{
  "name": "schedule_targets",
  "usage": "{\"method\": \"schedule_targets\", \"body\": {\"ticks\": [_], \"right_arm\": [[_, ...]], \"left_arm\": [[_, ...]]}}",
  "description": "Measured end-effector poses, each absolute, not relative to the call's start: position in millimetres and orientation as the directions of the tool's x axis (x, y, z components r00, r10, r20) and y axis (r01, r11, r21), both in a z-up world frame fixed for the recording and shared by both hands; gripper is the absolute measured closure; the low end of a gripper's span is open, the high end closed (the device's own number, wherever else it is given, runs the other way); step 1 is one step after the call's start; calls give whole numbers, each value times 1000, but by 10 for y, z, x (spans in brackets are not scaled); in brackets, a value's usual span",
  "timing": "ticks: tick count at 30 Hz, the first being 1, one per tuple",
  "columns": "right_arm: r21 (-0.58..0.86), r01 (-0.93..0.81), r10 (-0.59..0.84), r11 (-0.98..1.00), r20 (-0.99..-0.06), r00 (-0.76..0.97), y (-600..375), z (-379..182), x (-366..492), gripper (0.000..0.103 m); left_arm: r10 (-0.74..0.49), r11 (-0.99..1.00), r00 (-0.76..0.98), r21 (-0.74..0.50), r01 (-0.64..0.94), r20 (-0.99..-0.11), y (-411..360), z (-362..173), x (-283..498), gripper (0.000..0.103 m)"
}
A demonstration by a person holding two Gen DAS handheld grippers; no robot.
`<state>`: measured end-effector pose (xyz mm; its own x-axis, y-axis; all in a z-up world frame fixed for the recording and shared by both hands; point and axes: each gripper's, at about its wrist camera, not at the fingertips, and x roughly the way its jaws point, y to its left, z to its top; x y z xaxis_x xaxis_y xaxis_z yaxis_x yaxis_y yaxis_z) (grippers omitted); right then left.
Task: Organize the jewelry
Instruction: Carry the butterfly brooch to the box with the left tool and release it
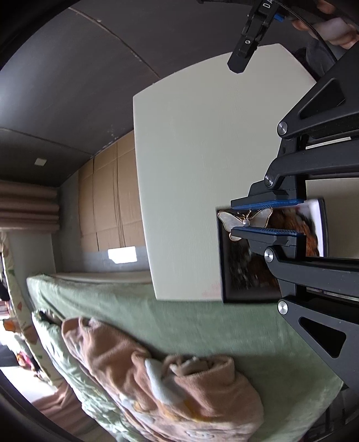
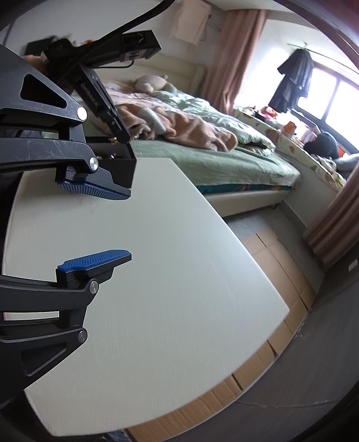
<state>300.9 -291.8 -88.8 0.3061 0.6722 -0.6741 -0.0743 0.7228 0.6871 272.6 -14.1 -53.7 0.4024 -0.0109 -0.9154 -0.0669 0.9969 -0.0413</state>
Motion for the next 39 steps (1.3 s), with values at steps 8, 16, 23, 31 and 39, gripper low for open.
{"method": "schedule_targets", "body": {"ticks": [8, 16, 23, 31, 39], "right_arm": [[686, -160, 699, 710, -657, 284, -2669, -811, 2953, 17], [669, -132, 677, 732, -689, 260, -2645, -909, 2987, 9], [669, -106, 670, 735, -694, 263, -2700, -948, 3014, 9], [671, -116, 674, 732, -692, 259, -2646, -926, 2998, 9], [635, -176, 655, 752, -691, 306, -2608, -642, 2833, 9]], "left_arm": [[-42, 991, 384, -87, -101, -923, 91, -680, 2643, 90], [-98, 984, 402, -150, -100, -910, 104, -714, 2715, 90], [-147, 971, 401, -209, -114, -904, 186, -755, 2725, 55], [-158, 966, 433, -231, -121, -888, 244, -635, 2604, 33], [-183, 960, 503, -264, -94, -845, 257, -424, 2317, 11]]}}
